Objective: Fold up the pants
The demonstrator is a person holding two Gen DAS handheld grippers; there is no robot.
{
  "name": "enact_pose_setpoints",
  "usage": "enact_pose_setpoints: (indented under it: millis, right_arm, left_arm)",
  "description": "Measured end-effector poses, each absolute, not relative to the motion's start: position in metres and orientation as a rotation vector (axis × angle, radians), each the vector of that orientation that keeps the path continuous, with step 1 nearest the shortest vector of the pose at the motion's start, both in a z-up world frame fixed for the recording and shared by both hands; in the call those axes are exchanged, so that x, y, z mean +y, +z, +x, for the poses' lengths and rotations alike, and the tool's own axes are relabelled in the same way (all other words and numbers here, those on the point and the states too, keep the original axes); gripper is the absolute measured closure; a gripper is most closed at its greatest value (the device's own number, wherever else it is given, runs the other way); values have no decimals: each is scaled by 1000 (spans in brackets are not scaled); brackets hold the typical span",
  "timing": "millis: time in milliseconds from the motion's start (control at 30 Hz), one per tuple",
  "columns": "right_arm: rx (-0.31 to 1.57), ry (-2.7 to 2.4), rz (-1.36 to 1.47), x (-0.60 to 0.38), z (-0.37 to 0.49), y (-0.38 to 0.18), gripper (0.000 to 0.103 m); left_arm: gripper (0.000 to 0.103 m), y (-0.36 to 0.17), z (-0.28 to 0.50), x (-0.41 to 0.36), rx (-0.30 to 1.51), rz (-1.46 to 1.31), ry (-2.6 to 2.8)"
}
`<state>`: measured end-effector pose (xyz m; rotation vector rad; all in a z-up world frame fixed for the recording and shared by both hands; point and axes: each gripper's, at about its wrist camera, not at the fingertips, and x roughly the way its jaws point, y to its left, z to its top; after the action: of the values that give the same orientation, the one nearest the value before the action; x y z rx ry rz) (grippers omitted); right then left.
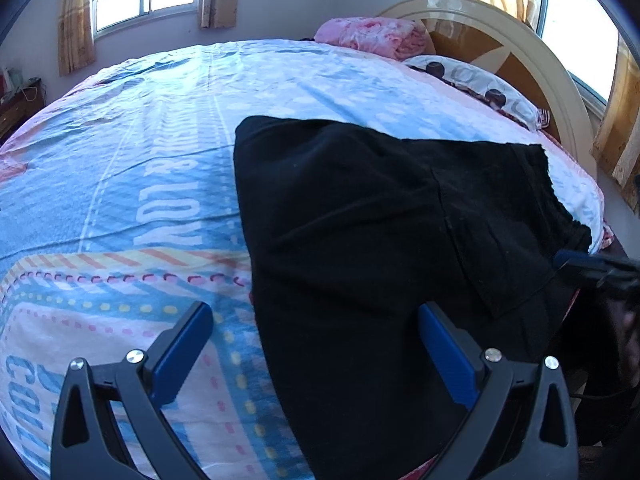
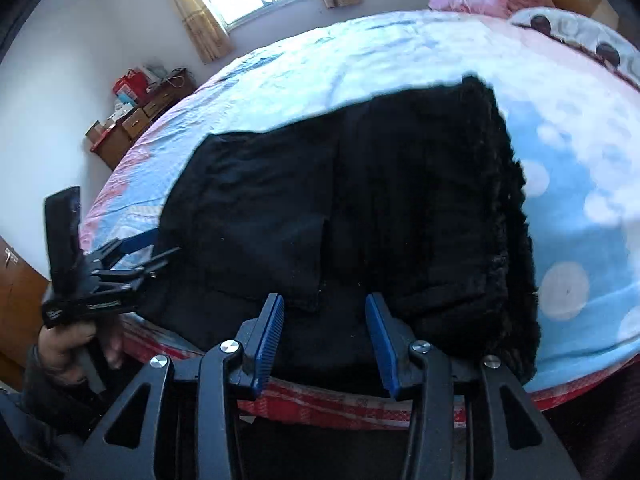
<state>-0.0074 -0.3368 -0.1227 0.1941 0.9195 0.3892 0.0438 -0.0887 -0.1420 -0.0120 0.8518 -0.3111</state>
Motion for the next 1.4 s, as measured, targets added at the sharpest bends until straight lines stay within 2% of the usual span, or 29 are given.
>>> enact_pose_setpoints:
  millis: [133,167,233,500,1000,1100,1300,1400]
  right_arm:
    - [796,356,184,-348,-18,-85,54]
    - [779,339,188,-353,-18,-79,51]
    - [763,289,209,-371,-13,-74,35]
    - [889,204,321,-410,28,-108,35]
    - [913,328,294,-384,47,-131,35]
    - [913,330,311,-388,51,-138,36]
    - [919,341,409,-405,49,-139,55]
    - [925,339,437,-410,52,-145,60]
  left_arm:
    - [0,-141,43,-89,849,-17,-332]
    - [0,-141,44,-89,847,-19,-336]
    - [0,-141,45,-92,852,-20,-345]
    - [0,-140,56,-93,867,-43,-369]
    - [0,-139,77,-98,882,-94,-428]
    - [0,-140,79,-102,871,-80,-427]
    - [1,-138,82,-98,876,-99,-450]
    - [4,-139,81,-101,873,-50,-444]
